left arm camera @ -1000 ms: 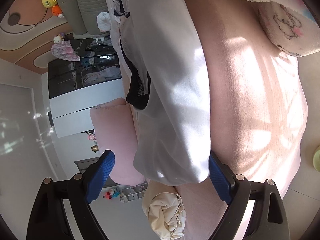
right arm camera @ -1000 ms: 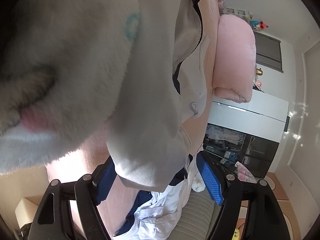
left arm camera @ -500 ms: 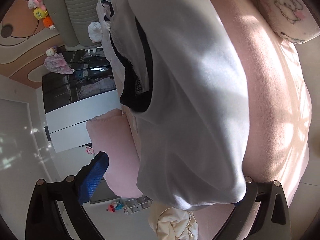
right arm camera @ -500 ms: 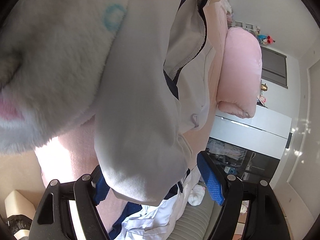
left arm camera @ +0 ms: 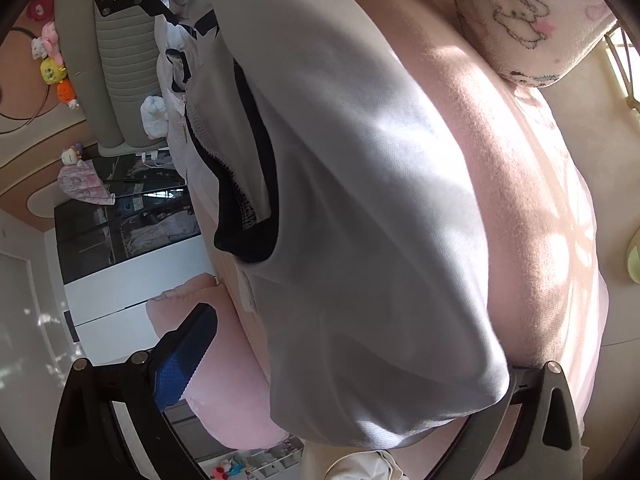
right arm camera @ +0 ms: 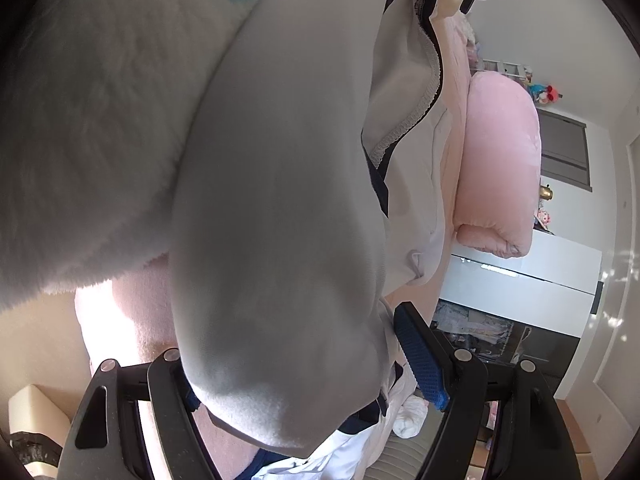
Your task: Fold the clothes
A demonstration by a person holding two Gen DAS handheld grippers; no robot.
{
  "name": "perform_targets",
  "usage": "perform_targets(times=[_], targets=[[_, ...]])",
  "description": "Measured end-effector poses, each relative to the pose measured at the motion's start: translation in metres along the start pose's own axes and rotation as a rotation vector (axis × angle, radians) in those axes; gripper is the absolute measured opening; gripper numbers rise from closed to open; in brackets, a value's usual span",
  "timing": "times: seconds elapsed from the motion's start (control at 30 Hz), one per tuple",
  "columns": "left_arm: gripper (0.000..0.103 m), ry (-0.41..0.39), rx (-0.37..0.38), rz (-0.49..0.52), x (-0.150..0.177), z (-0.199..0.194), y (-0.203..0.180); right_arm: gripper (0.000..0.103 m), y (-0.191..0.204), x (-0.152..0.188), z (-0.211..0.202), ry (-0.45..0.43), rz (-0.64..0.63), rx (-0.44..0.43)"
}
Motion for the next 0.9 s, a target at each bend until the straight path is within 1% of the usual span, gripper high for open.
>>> perform_targets(times=[0.07, 0.13, 0.17, 0.2, 0.23, 0.3, 0.33, 0.4, 0.43, 0.47, 0.5, 0.6, 0.63, 0.67, 0.7, 0.8, 0.9], targets=[[0.099, -0.024, 0.005, 0.025, -0.001, -0.003, -0.003, 0.078, 0.002, 0.0, 0.0, -0.011, 0.002, -0.018], [0.093, -0.043, 0.024, 0.05, -0.001, -0.005, -0.007, 0.075, 0.004, 0.001, -0.001, -0.025, 0.003, -0.041], [0.085, -0.052, 0.034, 0.062, -0.002, -0.007, -0.008, 0.07, 0.005, 0.001, -0.002, -0.035, 0.003, -0.058], [0.073, -0.059, 0.051, 0.066, -0.001, -0.008, -0.01, 0.064, 0.007, 0.002, -0.003, -0.044, 0.01, -0.074], [0.066, -0.063, 0.077, 0.057, -0.001, -0.009, -0.012, 0.061, 0.008, 0.002, -0.003, -0.05, 0.022, -0.092], [0.039, -0.075, 0.125, 0.038, 0.001, -0.012, -0.016, 0.05, 0.011, 0.004, -0.005, -0.055, 0.051, -0.136], [0.034, -0.08, 0.144, 0.025, 0.001, -0.012, -0.016, 0.048, 0.012, 0.004, -0.005, -0.059, 0.061, -0.154], [0.033, -0.087, 0.187, -0.017, 0.002, -0.011, -0.014, 0.043, 0.011, 0.005, -0.005, -0.066, 0.091, -0.2], [0.033, -0.082, 0.231, -0.085, 0.003, -0.008, -0.007, 0.043, 0.009, 0.005, -0.005, -0.069, 0.119, -0.235], [0.033, -0.071, 0.29, -0.176, 0.005, -0.004, 0.002, 0.042, 0.005, 0.007, -0.003, -0.069, 0.169, -0.278], [0.033, -0.056, 0.358, -0.277, 0.007, 0.0, 0.011, 0.042, -0.001, 0.009, 0.0, -0.07, 0.24, -0.334], [0.033, -0.004, 0.599, -0.588, 0.018, 0.018, 0.031, 0.042, -0.019, 0.016, 0.009, -0.078, 0.46, -0.505], [0.033, 0.007, 0.668, -0.672, 0.021, 0.024, 0.037, 0.042, -0.023, 0.018, 0.012, -0.079, 0.519, -0.551], [0.033, 0.011, 0.72, -0.739, 0.023, 0.029, 0.041, 0.042, -0.025, 0.019, 0.014, -0.08, 0.564, -0.583], [0.033, 0.016, 0.761, -0.796, 0.024, 0.032, 0.043, 0.042, -0.027, 0.02, 0.016, -0.082, 0.605, -0.611], [0.033, 0.011, 0.845, -0.971, 0.032, 0.039, 0.05, 0.042, -0.032, 0.024, 0.018, -0.093, 0.749, -0.698], [0.033, 0.004, 0.924, -1.152, 0.042, 0.046, 0.058, 0.042, -0.042, 0.032, 0.019, -0.12, 0.974, -0.808]])
Point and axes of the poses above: each gripper's, at about its wrist camera, not at the fingertips, and z roughly the way its jaws point, y to its left, x to its underside, the point moved 6 cm from there along z, roughly the way its jaws point, and after that the axes turned 10 degrees about -y, right-handed, at the moved point
